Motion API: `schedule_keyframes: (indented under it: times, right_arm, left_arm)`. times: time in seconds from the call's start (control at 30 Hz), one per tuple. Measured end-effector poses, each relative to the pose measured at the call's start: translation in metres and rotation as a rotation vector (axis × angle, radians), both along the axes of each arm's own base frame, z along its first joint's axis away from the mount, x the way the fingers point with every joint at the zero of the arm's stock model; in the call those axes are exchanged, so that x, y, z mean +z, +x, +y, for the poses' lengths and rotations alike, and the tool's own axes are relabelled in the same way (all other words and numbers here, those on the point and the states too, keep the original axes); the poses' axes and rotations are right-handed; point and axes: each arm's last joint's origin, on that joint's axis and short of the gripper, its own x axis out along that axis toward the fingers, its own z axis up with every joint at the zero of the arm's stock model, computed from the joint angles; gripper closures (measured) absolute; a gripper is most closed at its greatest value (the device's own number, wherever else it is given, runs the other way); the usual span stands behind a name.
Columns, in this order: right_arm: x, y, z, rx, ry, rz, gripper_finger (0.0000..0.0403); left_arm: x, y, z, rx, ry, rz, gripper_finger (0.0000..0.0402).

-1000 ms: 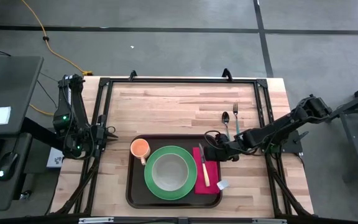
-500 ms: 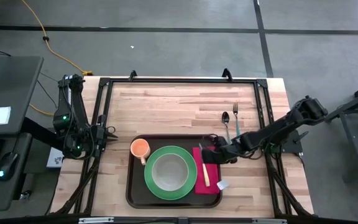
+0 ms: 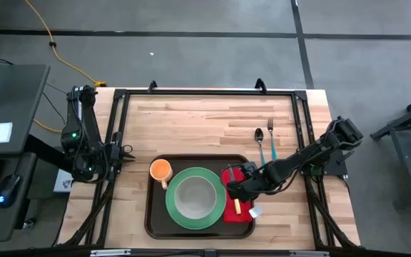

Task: Set up tray
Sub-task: Put the yellow knife on the red napkin

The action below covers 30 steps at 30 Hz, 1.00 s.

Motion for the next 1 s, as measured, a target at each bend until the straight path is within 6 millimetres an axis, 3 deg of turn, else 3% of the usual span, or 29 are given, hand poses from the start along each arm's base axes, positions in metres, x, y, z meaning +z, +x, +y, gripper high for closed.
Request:
schedule_keyframes:
  times: [0.43, 1.0]
  right_arm:
    - [-0.008, 0.039, 0.023, -0.015, -0.037, 0.207, 0.035]
    - [-0.021, 0.047, 0.028, 0.014, -0.026, 0.204, 0.0355]
  left_arm:
    - [0.0, 0.0, 0.0, 0.0, 0.0, 0.0, 0.0323]
    - [0.0, 0.0, 0.0, 0.0, 0.001, 0.0, 0.0323]
